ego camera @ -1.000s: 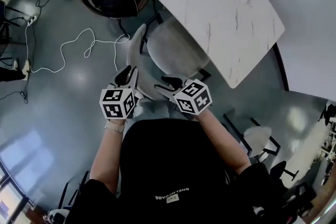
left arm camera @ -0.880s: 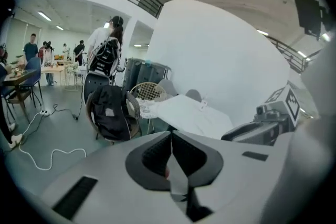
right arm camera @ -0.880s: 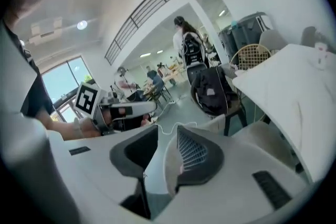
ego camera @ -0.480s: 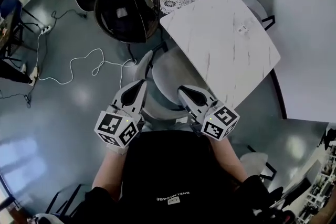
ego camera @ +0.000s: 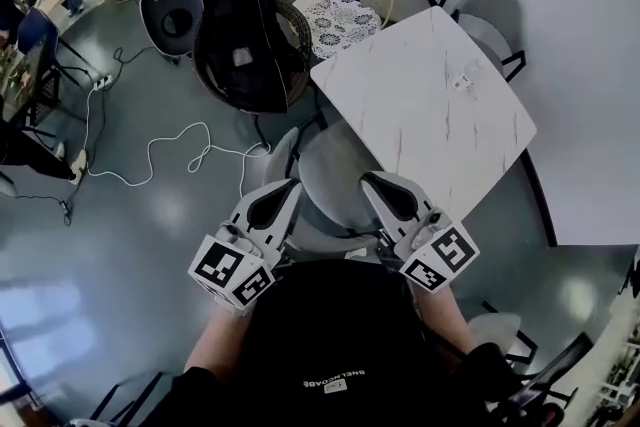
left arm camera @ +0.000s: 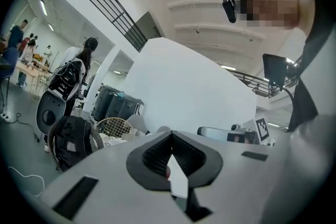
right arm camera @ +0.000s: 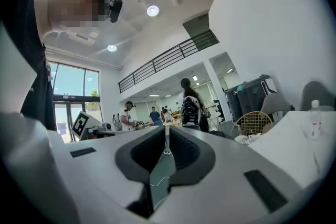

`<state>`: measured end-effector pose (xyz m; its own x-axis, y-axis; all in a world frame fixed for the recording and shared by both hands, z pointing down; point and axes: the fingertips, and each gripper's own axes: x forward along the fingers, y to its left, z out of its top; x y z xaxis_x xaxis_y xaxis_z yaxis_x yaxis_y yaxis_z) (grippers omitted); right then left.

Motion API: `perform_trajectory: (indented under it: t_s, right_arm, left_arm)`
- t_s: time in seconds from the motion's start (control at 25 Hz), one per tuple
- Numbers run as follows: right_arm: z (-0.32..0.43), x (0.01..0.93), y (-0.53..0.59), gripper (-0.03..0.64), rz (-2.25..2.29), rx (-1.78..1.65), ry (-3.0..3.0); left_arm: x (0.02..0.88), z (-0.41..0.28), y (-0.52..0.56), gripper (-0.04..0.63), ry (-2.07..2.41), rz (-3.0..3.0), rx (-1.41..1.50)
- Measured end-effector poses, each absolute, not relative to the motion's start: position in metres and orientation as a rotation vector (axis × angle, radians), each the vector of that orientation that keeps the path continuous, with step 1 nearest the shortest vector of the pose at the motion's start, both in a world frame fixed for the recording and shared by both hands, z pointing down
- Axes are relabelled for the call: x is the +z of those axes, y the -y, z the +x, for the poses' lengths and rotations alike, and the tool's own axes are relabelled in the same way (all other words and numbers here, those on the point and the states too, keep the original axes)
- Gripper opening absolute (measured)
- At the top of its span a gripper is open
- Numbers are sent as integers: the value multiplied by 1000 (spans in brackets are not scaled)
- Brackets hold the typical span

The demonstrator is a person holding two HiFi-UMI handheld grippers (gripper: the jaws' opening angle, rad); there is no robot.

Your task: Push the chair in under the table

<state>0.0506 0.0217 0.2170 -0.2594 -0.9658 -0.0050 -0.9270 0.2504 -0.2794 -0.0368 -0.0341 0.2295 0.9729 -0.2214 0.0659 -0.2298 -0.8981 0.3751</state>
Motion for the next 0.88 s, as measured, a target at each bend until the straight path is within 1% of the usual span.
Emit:
perform_trajectory:
  t_s: [0.4, 0.48, 0.52, 0.88]
  right_arm:
    - [60, 210, -18, 34, -1788, -310, -2307]
    - [64, 209, -18, 27, -1806, -300, -2296]
    - [66, 210, -19, 14, -1817, -300, -2289]
    - [64, 221, -13, 14, -1819, -333, -2309]
  left_arm:
    - [210, -34, 50, 6, 306, 2737, -37]
    - [210, -32, 50, 5, 301, 2744, -27]
    - [210, -30, 49, 6, 298, 2745, -18]
    - [222, -17, 46, 6, 252, 2734, 41]
